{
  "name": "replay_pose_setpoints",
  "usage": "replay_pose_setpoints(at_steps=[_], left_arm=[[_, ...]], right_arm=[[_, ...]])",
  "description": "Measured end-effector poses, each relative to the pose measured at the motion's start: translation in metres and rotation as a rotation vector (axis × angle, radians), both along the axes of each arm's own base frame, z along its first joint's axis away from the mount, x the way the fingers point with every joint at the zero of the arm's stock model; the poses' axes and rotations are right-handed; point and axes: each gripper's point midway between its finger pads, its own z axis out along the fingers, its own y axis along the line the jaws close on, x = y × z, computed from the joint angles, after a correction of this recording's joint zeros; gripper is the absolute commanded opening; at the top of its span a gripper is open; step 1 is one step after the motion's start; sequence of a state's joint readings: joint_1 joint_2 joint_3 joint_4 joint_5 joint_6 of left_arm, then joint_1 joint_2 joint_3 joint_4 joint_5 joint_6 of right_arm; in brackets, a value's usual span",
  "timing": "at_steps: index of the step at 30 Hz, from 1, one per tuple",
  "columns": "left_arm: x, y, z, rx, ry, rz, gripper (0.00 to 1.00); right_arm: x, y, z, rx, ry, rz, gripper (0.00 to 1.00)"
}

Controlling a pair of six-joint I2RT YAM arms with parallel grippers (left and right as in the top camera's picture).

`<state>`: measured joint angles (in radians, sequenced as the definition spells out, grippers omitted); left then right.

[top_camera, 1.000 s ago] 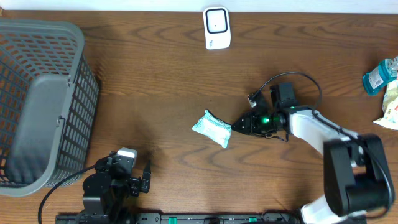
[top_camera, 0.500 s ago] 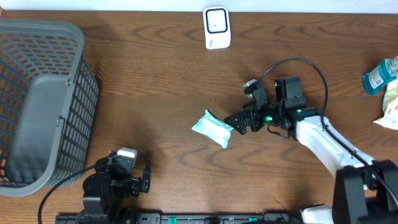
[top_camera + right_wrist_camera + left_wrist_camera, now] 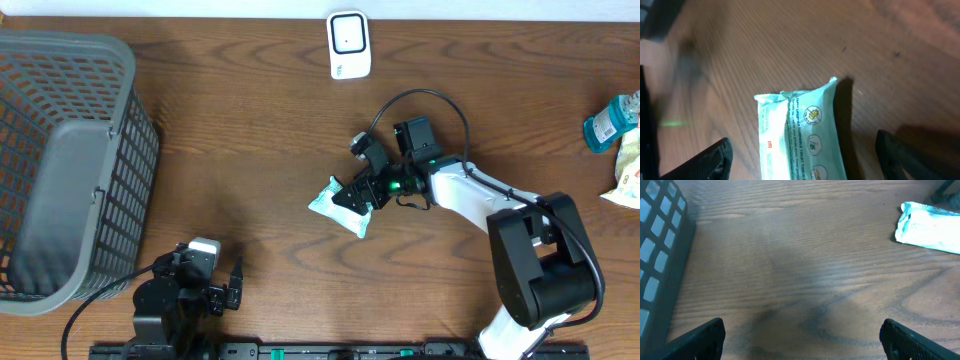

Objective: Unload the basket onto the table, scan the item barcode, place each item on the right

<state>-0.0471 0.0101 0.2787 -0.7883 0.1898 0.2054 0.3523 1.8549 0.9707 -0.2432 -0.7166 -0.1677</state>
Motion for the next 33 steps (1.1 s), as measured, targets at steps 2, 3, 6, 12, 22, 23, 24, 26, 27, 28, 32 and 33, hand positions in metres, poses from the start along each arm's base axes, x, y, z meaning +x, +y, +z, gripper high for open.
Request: replay_pose_setpoints(at_steps=[2, 3, 6, 12, 22, 23, 24, 26, 27, 28, 32, 33], left_arm=[[0.0, 0.0, 0.0, 0.0, 0.0, 0.0, 0.99], [0.0, 0.0, 0.0, 0.0, 0.0, 0.0, 0.99], [0.0, 0.0, 0.0, 0.0, 0.0, 0.0, 0.99], [0.0, 0.0, 0.0, 0.0, 0.0, 0.0, 0.99], [0.0, 0.0, 0.0, 0.0, 0.0, 0.0, 0.99], [0.0, 0.0, 0.0, 0.0, 0.0, 0.0, 0.99], [0.0, 0.0, 0.0, 0.0, 0.0, 0.0, 0.99], [0.0, 0.0, 0.0, 0.0, 0.0, 0.0, 0.99], [0.0, 0.0, 0.0, 0.0, 0.0, 0.0, 0.99], [0.0, 0.0, 0.0, 0.0, 0.0, 0.0, 0.99], [0.0, 0.0, 0.0, 0.0, 0.0, 0.0, 0.99], [0.0, 0.0, 0.0, 0.0, 0.0, 0.0, 0.99]], right_arm=[[-0.003, -0.006, -0.006, -0.038, 0.02, -0.012, 0.86], [-0.004, -0.008, -0.008, -0.048, 0.026, -0.013, 0.85], [-0.01, -0.013, -0.012, -0.074, 0.049, -0.005, 0.81], [-0.012, -0.012, -0.015, -0.095, 0.036, 0.019, 0.46], [-0.01, 0.003, -0.021, -0.024, 0.037, 0.063, 0.43], [-0.01, 0.004, -0.022, -0.02, 0.041, 0.066, 0.38], [-0.011, 0.004, -0.023, -0.02, 0.043, 0.068, 0.29], [-0.013, 0.007, -0.025, -0.012, 0.056, 0.079, 0.09], [-0.016, 0.009, -0.028, -0.013, 0.071, 0.084, 0.01], [-0.02, 0.012, -0.028, -0.009, 0.086, 0.091, 0.01], [-0.02, 0.015, -0.027, -0.007, 0.111, 0.081, 0.01], [-0.019, 0.015, -0.027, -0.007, 0.121, 0.074, 0.01]])
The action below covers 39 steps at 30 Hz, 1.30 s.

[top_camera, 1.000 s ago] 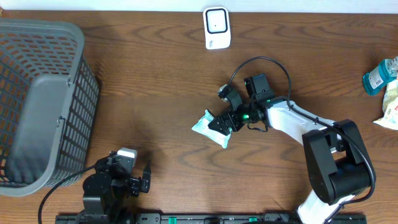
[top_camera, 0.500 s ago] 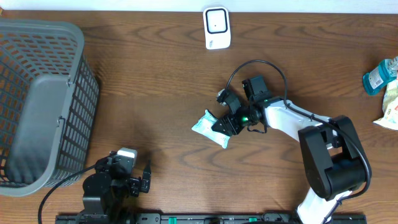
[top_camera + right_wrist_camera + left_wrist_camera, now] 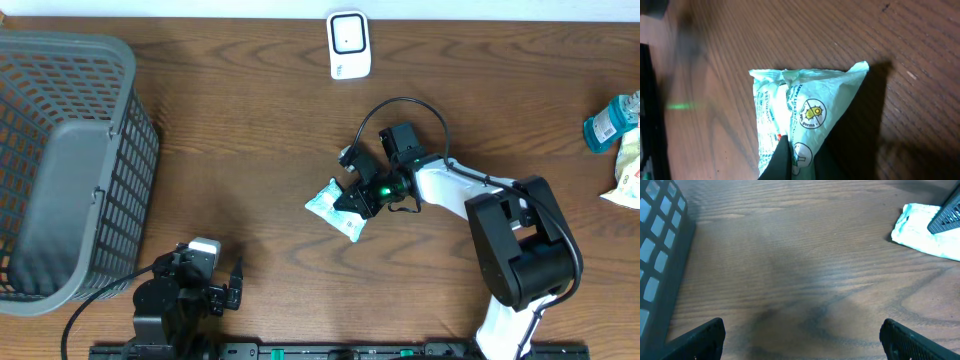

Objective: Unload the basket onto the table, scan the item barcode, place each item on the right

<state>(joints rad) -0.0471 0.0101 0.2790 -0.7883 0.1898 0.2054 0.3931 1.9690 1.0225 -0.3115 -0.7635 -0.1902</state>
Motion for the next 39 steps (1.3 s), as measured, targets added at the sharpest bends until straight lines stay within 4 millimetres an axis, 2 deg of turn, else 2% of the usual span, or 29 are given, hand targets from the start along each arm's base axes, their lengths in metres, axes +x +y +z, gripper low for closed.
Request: replay_pose_setpoints(at_steps=[6, 9, 15, 18, 19, 23, 28, 34, 39], left_arm=[[0.0, 0.0, 0.0, 0.0, 0.001, 0.0, 0.99], [0.0, 0.0, 0.0, 0.0, 0.0, 0.0, 0.99], [0.0, 0.0, 0.0, 0.0, 0.0, 0.0, 0.99], [0.0, 0.0, 0.0, 0.0, 0.001, 0.0, 0.99], [0.0, 0.0, 0.0, 0.0, 0.001, 0.0, 0.99], [0.0, 0.0, 0.0, 0.0, 0.0, 0.0, 0.99], [0.0, 0.0, 0.0, 0.0, 0.0, 0.0, 0.99], [0.0, 0.0, 0.0, 0.0, 0.0, 0.0, 0.99], [0.0, 0.0, 0.0, 0.0, 0.0, 0.0, 0.99]], right_arm=[[0.012, -0.008, 0.007, -0.057, 0.099, -0.103, 0.01], [0.026, -0.027, 0.028, -0.096, 0.117, -0.217, 0.01], [0.029, -0.036, 0.134, -0.012, -0.005, -0.361, 0.01], [0.024, -0.046, 0.175, -0.001, -0.044, -0.463, 0.01], [0.02, -0.053, 0.183, -0.017, -0.042, -0.517, 0.02], [0.002, -0.067, 0.195, -0.079, -0.008, -0.665, 0.01], [-0.019, -0.069, 0.21, -0.12, -0.032, -0.764, 0.02], [-0.042, -0.055, 0.22, -0.122, -0.062, -0.743, 0.02], [-0.057, -0.035, 0.226, -0.045, 0.019, -0.654, 0.02]])
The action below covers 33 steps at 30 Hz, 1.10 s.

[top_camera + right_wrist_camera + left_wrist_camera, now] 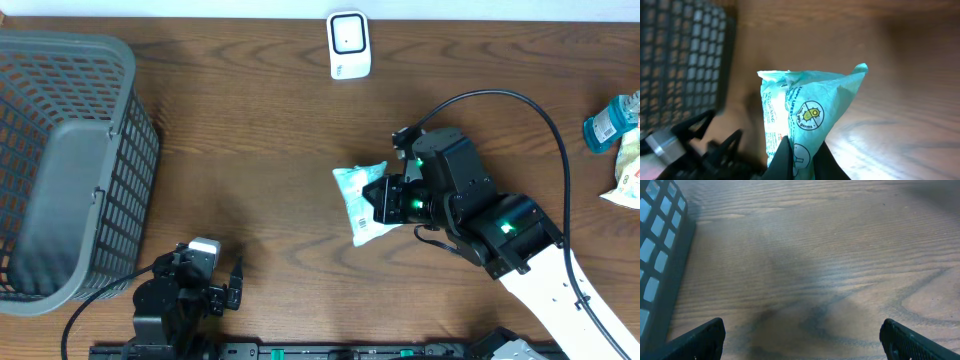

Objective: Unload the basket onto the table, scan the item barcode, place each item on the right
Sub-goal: 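Lift the wipes pack by its corner with the right gripper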

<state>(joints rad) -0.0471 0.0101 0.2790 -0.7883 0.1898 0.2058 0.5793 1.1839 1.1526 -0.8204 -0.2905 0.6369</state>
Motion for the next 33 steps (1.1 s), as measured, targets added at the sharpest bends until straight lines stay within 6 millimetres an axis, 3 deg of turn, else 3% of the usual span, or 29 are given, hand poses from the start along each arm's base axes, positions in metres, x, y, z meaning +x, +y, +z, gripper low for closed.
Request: replay_pose_setpoints(at_steps=[9, 26, 29, 33], left_arm=[[0.0, 0.0, 0.0, 0.0, 0.0, 0.0, 0.99], [0.0, 0.0, 0.0, 0.0, 0.0, 0.0, 0.99], [0.0, 0.0, 0.0, 0.0, 0.0, 0.0, 0.99], [0.0, 0.0, 0.0, 0.0, 0.0, 0.001, 0.99]], right_arm=[[-0.012, 0.015, 0.007, 0.081, 0.041, 0.075, 0.02], [-0.013, 0.015, 0.007, 0.085, 0.043, 0.076, 0.01], [-0.009, 0.01, 0.004, 0.055, 0.034, 0.049, 0.02], [-0.003, -0.015, -0.017, -0.087, 0.048, -0.047, 0.01]])
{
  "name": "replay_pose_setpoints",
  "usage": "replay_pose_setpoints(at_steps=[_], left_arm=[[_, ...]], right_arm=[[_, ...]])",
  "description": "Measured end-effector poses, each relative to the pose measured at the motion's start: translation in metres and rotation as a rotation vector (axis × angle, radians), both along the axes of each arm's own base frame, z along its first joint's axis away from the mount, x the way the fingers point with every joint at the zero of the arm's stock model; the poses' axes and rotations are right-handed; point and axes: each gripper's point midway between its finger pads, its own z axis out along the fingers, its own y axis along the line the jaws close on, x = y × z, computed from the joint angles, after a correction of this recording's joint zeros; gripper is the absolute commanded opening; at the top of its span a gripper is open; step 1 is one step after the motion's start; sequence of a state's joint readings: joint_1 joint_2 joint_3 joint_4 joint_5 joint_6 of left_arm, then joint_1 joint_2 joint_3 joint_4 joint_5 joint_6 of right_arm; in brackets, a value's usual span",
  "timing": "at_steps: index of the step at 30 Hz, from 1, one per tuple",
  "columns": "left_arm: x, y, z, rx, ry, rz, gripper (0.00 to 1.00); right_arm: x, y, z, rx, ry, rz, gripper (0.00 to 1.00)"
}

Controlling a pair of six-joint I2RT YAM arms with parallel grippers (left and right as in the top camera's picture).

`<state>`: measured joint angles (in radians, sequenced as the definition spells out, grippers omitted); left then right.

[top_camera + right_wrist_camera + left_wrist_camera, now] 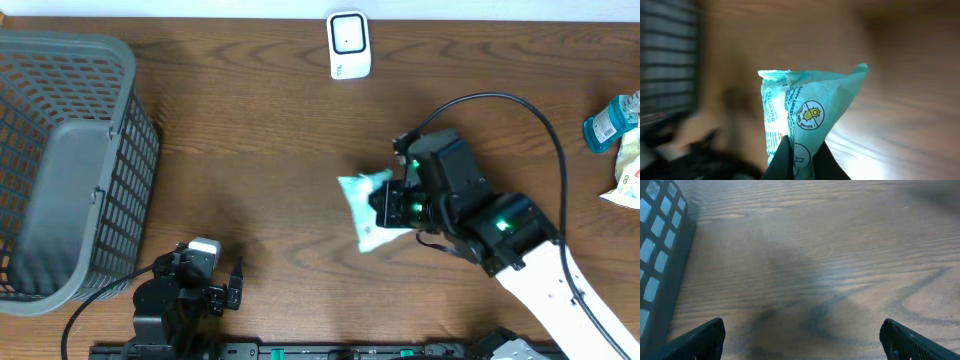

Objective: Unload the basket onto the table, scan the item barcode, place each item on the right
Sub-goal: 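Lift the wipes pack by its corner with the right gripper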

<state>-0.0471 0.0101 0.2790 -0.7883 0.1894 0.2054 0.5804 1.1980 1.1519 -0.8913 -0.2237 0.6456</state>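
Observation:
A pale green wipes packet [368, 205] hangs above the middle of the table, and my right gripper [395, 207] is shut on its lower part. The right wrist view shows the packet [805, 115] upright between the dark fingers [816, 156], its printed side toward the camera and the background blurred. No barcode can be made out on it. A white scanner [349, 44] stands at the table's far edge. At the front left my left gripper [801, 339] rests open over bare wood, nothing between its fingers.
A grey mesh basket [60, 160] fills the left side; its wall [662, 260] edges the left wrist view. At the right edge lie a teal bottle [610, 120] and a pale packet [625, 170]. A black cable [520, 110] loops over the right arm.
The right gripper has shifted a little with the packet, which now lies turned slightly in the overhead view. The right wrist background has gone blurred. The left arm is unchanged.
The packet first lay on the table with my right gripper open around it. Then the gripper was shut on it, still on the wood. After that it was held lifted off the table, further right, and it stays aloft now.

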Motion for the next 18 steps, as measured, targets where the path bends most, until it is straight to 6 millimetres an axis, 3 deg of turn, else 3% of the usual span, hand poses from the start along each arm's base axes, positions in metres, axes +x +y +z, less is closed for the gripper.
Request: replay_pose_setpoints(at_steps=[4, 7, 18], left_arm=[[0.0, 0.0, 0.0, 0.0, 0.0, 0.0, 0.98], [0.0, 0.0, 0.0, 0.0, 0.0, 0.0, 0.99], [0.0, 0.0, 0.0, 0.0, 0.0, 0.0, 0.99]], right_arm=[[0.014, -0.028, -0.041, -0.214, 0.048, -0.101, 0.01], [0.024, -0.037, -0.051, -0.285, 0.033, -0.139, 0.01], [0.052, -0.067, -0.029, -0.439, -0.172, -0.2, 0.01]])
